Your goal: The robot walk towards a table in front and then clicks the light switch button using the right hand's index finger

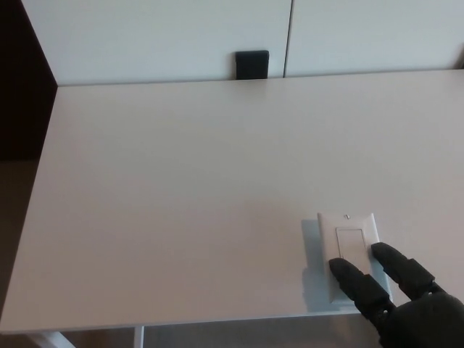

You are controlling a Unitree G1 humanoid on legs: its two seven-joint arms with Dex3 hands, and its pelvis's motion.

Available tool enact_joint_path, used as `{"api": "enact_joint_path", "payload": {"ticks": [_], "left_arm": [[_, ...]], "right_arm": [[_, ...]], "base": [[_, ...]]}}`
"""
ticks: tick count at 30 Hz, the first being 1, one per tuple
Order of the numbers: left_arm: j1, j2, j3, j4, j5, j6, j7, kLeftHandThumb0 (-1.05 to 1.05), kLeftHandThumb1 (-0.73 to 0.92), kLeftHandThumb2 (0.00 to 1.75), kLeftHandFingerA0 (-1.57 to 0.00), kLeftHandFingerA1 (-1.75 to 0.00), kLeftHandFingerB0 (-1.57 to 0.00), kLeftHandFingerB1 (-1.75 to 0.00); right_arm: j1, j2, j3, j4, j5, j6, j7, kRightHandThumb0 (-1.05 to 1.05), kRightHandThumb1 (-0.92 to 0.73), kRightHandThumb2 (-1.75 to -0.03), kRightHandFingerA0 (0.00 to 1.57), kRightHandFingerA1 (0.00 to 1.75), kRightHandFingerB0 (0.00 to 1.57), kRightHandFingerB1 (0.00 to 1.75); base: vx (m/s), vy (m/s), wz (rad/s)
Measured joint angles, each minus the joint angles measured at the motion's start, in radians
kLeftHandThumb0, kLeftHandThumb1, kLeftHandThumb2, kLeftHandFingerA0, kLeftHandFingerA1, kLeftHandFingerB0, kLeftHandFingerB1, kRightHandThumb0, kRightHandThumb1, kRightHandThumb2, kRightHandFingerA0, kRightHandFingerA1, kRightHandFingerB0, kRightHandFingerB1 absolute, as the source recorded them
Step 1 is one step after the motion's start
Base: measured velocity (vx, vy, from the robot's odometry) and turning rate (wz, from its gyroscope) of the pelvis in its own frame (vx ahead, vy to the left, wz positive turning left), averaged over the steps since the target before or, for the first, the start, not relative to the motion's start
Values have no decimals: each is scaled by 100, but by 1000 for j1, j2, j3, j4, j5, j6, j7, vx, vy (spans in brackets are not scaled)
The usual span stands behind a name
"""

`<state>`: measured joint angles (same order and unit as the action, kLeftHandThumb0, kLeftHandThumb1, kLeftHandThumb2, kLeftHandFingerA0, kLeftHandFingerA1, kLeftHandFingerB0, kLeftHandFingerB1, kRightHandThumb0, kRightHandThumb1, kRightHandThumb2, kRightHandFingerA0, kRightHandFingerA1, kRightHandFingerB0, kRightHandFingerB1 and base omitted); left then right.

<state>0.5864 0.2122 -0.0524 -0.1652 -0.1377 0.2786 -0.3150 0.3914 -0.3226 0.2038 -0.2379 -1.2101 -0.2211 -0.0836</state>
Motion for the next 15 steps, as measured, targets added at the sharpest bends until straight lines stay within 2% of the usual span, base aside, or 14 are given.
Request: {"api": "enact_joint_path", "payload": {"ticks": [7, 15], "left_arm": [[-1, 24, -3, -6, 0, 0, -14, -13, 54, 94, -24, -55, -15, -50], [-5, 27, -7, -14, 0, 9, -17, -13, 53, 94, -25, -55, -14, -49]], "right_arm": [[30, -25, 38, -63, -109, 76, -36, -105, -73, -107, 0, 0, 8, 14], [49, -33, 70, -98, -157, 130, -47, -105, -73, -107, 0, 0, 9, 13]], "base": [[0, 0, 0], [0, 0, 0]]}}
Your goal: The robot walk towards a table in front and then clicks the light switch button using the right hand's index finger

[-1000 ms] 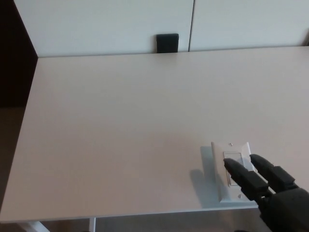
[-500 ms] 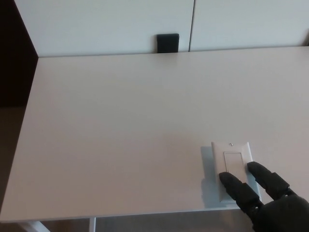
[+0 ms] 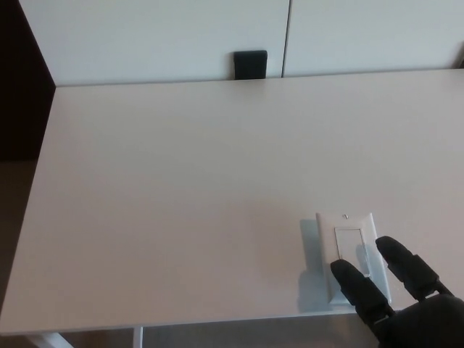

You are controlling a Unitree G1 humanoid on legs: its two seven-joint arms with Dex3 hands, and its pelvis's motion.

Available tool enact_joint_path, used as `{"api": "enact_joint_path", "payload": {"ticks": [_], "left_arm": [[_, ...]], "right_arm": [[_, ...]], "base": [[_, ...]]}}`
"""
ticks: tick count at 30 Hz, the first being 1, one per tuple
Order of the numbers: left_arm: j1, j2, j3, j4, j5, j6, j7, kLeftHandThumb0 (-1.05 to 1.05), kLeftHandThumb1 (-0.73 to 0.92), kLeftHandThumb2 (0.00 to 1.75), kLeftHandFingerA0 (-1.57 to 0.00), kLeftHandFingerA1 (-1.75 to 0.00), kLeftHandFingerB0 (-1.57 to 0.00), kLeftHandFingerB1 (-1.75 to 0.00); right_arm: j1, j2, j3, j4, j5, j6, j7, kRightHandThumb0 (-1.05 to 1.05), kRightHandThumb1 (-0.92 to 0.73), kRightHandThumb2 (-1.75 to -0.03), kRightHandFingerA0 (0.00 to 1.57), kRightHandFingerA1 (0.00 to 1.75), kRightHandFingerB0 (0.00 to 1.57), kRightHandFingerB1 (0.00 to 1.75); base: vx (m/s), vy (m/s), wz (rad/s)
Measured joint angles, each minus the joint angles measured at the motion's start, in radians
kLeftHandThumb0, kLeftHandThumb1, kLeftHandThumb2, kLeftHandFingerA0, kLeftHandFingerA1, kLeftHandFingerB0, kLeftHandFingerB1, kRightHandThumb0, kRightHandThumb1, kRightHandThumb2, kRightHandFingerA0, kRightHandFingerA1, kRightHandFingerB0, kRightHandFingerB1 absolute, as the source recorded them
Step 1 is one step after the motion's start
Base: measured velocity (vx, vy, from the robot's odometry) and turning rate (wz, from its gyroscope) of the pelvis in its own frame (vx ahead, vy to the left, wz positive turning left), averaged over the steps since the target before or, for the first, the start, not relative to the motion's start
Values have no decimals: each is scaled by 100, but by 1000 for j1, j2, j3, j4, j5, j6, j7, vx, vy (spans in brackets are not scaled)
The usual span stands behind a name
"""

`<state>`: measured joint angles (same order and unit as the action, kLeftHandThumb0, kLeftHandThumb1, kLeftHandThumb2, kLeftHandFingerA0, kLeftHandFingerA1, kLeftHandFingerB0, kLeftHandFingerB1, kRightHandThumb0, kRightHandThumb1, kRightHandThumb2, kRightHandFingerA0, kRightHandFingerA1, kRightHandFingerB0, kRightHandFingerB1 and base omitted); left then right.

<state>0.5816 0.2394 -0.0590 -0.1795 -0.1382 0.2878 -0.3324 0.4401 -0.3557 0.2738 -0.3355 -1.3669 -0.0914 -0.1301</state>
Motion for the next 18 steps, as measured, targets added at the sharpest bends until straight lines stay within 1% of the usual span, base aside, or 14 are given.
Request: {"api": "enact_joint_path", "payload": {"ticks": [5, 9, 15, 18], "left_arm": [[0, 2, 0, -6, 0, 8, -3, -12, 53, 93, -26, -56, -15, -50], [1, 2, -1, -7, 0, 14, -4, -12, 53, 94, -25, -56, -14, -50], [1, 1, -1, -9, 0, 17, -5, -12, 53, 93, -26, -55, -14, -49], [1, 1, -1, -10, 0, 19, -6, -13, 53, 93, -26, -56, -14, -50]], "right_arm": [[4, -7, 6, -10, -2, 15, -4, -104, -72, -107, 0, 0, 8, 13], [5, -13, 13, -2, -2, 24, -8, -105, -74, -109, 0, 0, 2, 9], [-8, -25, 14, 23, 2, 38, -8, -105, -73, -108, 0, 0, 5, 9], [-14, -30, 15, 33, 3, 42, -12, -105, -73, -108, 0, 0, 0, 6]], "base": [[0, 0, 0], [0, 0, 0], [0, 0, 0], [0, 0, 0]]}}
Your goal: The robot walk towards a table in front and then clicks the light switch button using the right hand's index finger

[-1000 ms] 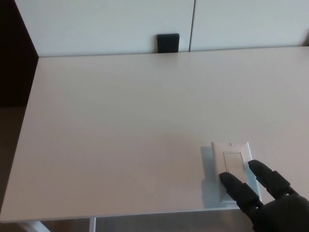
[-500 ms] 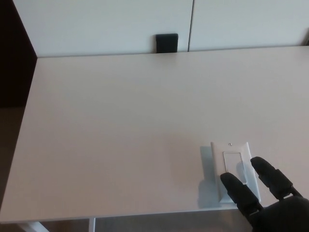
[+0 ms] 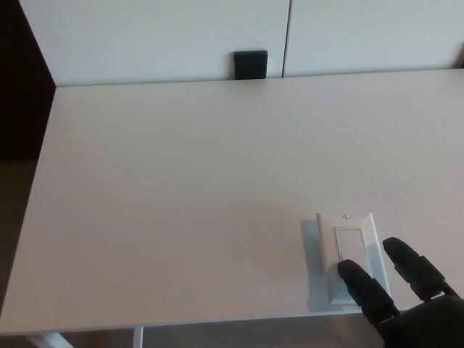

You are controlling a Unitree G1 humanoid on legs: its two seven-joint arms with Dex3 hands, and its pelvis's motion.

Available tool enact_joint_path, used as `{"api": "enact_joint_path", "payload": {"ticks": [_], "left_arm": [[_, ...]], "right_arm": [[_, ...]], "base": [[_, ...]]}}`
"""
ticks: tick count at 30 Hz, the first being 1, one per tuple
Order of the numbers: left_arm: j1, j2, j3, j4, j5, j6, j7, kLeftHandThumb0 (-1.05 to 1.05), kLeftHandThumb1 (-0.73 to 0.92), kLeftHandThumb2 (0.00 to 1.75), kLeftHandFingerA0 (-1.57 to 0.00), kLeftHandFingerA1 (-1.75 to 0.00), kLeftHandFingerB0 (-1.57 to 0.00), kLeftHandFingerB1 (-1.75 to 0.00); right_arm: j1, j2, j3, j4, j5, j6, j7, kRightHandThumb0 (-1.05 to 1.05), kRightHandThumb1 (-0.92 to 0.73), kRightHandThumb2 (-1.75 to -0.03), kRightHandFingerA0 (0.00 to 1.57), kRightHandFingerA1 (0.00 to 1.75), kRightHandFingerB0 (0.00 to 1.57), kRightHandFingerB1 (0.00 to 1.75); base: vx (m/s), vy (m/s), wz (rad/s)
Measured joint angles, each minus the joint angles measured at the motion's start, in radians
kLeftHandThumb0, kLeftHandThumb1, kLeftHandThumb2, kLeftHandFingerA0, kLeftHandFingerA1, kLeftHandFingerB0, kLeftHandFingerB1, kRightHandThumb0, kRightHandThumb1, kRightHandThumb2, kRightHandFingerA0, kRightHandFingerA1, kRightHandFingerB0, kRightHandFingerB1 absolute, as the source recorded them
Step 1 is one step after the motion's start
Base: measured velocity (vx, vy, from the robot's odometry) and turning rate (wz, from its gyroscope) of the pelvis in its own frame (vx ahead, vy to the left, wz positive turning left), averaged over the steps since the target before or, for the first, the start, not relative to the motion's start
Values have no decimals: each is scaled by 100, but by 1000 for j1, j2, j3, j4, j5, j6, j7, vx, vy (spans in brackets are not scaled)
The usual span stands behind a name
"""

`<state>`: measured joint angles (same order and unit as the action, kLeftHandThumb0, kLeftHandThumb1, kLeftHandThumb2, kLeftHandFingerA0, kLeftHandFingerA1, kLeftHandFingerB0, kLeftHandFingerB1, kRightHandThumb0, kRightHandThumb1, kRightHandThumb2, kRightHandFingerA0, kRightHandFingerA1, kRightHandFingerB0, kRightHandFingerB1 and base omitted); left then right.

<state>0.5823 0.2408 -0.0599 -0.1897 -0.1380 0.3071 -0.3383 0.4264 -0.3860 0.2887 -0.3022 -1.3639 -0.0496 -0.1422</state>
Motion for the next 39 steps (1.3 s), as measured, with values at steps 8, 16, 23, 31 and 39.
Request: {"api": "enact_joint_path", "payload": {"ticks": [8, 16, 23, 31, 39], "left_arm": [[1, 0, 0, 0, 0, 0, -1, -12, 53, 93, -27, -56, -15, -50], [-2, 0, -2, -1, 0, 1, -2, -12, 54, 94, -26, -56, -14, -49], [-3, 0, -2, -1, 0, 1, -2, -13, 53, 93, -28, -56, -15, -50], [-6, 0, -4, -3, 1, 4, -1, -12, 53, 93, -28, -56, -16, -50], [-9, 1, -6, -3, 2, 5, -1, -13, 52, 93, -29, -57, -17, -50]], "right_arm": [[-3, -9, 3, 19, 6, 9, -8, -105, -72, -107, 0, 0, 2, 9], [-3, -15, 17, 21, 11, 21, -7, -105, -73, -110, 0, 2, 0, 8], [-1, -19, 32, 29, 15, 32, -6, -105, -73, -110, 0, 3, 0, 9], [4, -27, 52, 25, 15, 56, 18, -95, -64, -99, 0, 0, 18, 49], [3, -37, 57, 5, 14, 75, 39, -105, -72, -111, 0, 0, 9, 28]], "base": [[0, 0, 0], [0, 0, 0], [0, 0, 0], [0, 0, 0], [0, 0, 0]]}}
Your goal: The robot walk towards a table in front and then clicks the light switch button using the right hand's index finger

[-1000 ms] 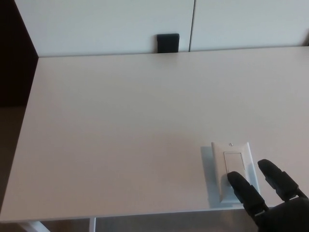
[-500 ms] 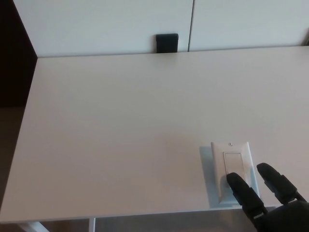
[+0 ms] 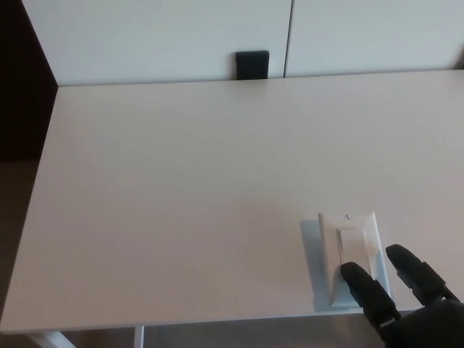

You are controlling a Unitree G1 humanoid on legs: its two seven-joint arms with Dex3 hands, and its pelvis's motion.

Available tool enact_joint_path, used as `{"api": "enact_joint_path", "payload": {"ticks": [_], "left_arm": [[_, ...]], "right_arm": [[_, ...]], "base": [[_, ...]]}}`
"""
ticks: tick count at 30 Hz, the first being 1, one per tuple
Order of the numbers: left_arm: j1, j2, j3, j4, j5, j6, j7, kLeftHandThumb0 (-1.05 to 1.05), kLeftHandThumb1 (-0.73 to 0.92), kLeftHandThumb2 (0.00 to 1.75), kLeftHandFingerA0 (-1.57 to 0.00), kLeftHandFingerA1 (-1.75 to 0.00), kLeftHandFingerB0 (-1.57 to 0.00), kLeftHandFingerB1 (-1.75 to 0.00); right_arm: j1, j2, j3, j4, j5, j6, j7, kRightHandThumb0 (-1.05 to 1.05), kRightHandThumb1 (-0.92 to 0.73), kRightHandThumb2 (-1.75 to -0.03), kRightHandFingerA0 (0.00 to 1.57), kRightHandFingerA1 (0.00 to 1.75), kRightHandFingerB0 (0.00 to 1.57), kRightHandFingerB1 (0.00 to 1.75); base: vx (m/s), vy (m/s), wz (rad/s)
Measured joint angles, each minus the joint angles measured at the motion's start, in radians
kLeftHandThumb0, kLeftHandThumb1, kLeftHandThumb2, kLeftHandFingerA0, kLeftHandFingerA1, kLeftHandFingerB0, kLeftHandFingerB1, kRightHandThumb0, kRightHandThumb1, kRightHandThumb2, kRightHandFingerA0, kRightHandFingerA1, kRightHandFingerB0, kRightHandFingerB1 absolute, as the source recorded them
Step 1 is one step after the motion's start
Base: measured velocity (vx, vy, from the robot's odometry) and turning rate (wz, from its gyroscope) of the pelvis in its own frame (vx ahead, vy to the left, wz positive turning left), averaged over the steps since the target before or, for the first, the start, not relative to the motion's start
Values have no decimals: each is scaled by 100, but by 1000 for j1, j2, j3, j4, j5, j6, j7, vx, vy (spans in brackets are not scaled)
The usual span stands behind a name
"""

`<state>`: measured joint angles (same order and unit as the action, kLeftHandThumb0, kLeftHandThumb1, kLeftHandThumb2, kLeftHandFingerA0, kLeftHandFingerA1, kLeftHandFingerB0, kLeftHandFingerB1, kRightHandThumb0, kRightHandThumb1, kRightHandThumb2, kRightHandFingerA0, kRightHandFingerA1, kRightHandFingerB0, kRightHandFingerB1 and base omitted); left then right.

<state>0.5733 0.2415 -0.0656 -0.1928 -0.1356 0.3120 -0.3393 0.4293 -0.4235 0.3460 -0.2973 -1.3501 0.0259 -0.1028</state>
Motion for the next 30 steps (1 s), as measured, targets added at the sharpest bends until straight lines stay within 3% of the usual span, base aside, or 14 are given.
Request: {"api": "enact_joint_path", "payload": {"ticks": [1, 2, 10, 17, 18, 19, 21, 23, 24, 25, 26, 27, 28, 30], "left_arm": [[-1, 0, 0, 0, 0, 0, 0, -13, 52, 93, -29, -57, -17, -50], [-1, 0, 0, 0, 0, 0, 0, -13, 52, 93, -28, -57, -17, -50], [-3, 0, -2, -2, 0, 4, -1, -13, 52, 93, -28, -56, -16, -50], [-3, 1, -2, 0, 0, 4, -1, -13, 52, 93, -28, -56, -16, -50], [-2, 1, -1, 1, 0, 4, -2, -13, 53, 93, -27, -56, -15, -50], [-2, 2, -1, 1, 0, 4, -2, -14, 53, 93, -27, -56, -15, -50], [-2, 2, -1, 1, 0, 4, -3, -14, 53, 93, -28, -56, -15, -50], [-2, 2, -1, 2, 0, 4, -3, -13, 53, 93, -29, -57, -17, -50], [-1, 2, -1, 2, 0, 4, -3, -13, 53, 93, -29, -57, -17, -50], [-1, 1, -1, 4, 0, 4, -3, -13, 53, 93, -29, -57, -17, -51], [0, 1, -1, 5, 0, 4, -3, -13, 53, 93, -30, -57, -18, -51], [0, 1, -1, 6, 0, 4, -3, -13, 52, 93, -30, -57, -18, -51], [0, 0, -1, 6, 0, 4, -3, -13, 52, 93, -30, -57, -18, -51], [0, 0, -1, 7, 0, 4, -3, -13, 52, 93, -30, -57, -18, -51]], "right_arm": [[1, -4, -1, -3, 1, 0, 1, -105, -73, -110, 0, 0, 4, 11], [3, -6, -3, -7, 3, 0, 0, -105, -74, -111, 0, 0, 0, 6], [116, -18, -110, -205, 69, -17, -22, -105, -82, -112, 0, 5, 0, 2], [338, -17, -253, -346, 189, -87, -77, -105, -82, -111, 0, 0, 0, 2], [371, -17, -271, -346, 208, -103, -90, -85, -87, -70, 0, 0, 0, 22], [402, -17, -287, -343, 226, -120, -107, -95, -74, -106, 0, 4, 10, 14], [429, -17, -304, -325, 241, -140, -130, -76, -61, -102, 0, 21, 5, 34], [469, -17, -328, -260, 277, -182, -172, -82, -61, -102, 0, 20, 10, 34], [476, -17, -332, -242, 288, -192, -178, -82, -78, -64, 1, 36, 10, 32], [484, -15, -338, -211, 307, -208, -185, -83, -76, -63, 4, 40, 12, 35], [486, -14, -340, -190, 321, -218, -187, -40, -36, -99, 2, 54, 0, 50], [487, -12, -343, -163, 339, -230, -190, -81, -56, -92, 5, 53, 11, 49], [486, -10, -345, -134, 357, -242, -191, -79, -71, -62, 10, 54, 18, 43], [478, -2, -348, -75, 388, -259, -192, -79, -71, -62, 13, 56, 20, 45]], "base": [[0, 0, 0], [0, 0, 0], [0, 0, 0], [0, 0, 0], [0, 0, 0], [0, 0, 0], [0, 0, 0], [0, 0, 0], [0, 0, 0], [0, 0, 0], [0, 0, 0], [0, 0, 0], [0, 0, 0], [0, 0, 0]]}}
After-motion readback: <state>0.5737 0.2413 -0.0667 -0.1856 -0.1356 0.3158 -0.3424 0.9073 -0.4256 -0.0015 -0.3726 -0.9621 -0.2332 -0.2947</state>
